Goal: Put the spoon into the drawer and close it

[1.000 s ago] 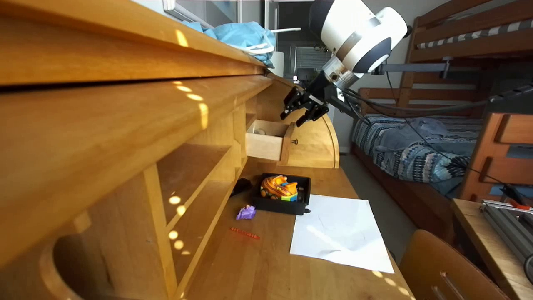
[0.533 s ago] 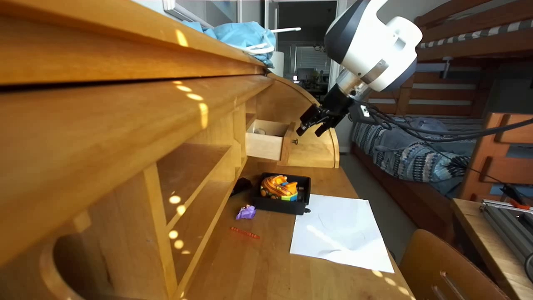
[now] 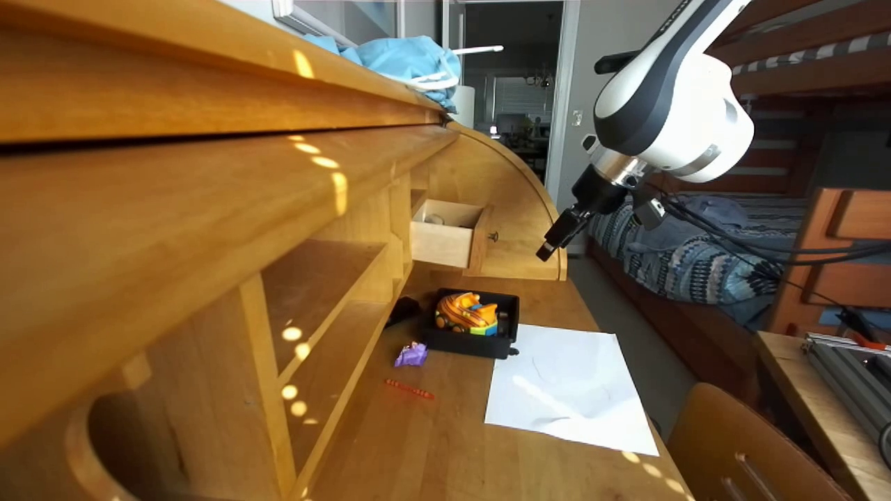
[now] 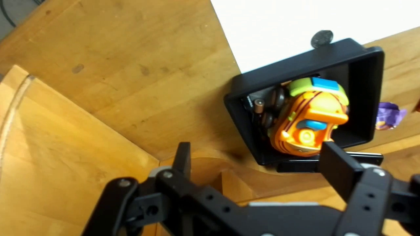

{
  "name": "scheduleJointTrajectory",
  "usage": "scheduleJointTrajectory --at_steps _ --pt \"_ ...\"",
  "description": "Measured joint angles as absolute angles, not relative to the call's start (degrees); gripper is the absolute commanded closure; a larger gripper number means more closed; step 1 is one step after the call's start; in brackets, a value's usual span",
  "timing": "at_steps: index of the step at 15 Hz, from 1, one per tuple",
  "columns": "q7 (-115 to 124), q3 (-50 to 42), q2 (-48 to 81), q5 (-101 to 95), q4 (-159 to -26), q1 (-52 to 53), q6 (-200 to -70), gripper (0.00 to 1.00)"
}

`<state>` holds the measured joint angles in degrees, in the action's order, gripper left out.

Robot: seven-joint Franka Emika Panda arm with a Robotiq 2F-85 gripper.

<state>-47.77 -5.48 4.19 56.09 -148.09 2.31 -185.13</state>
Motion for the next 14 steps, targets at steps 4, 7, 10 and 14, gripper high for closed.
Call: scheduleJointTrajectory --at_steps 4,7,10,14 --pt "-43.4 -7.9 5.3 40.4 -148.2 -0.1 -185.6 0.0" --pt "-38.3 -8.9 5.4 26.4 -147.8 -2.4 -185.5 0.0" --pt "-30.8 -9.5 5.2 13.9 -146.1 -3.9 -184.8 0.0" --pt "-25.4 -7.8 4.2 11.2 -142.9 -2.7 -180.5 0.0"
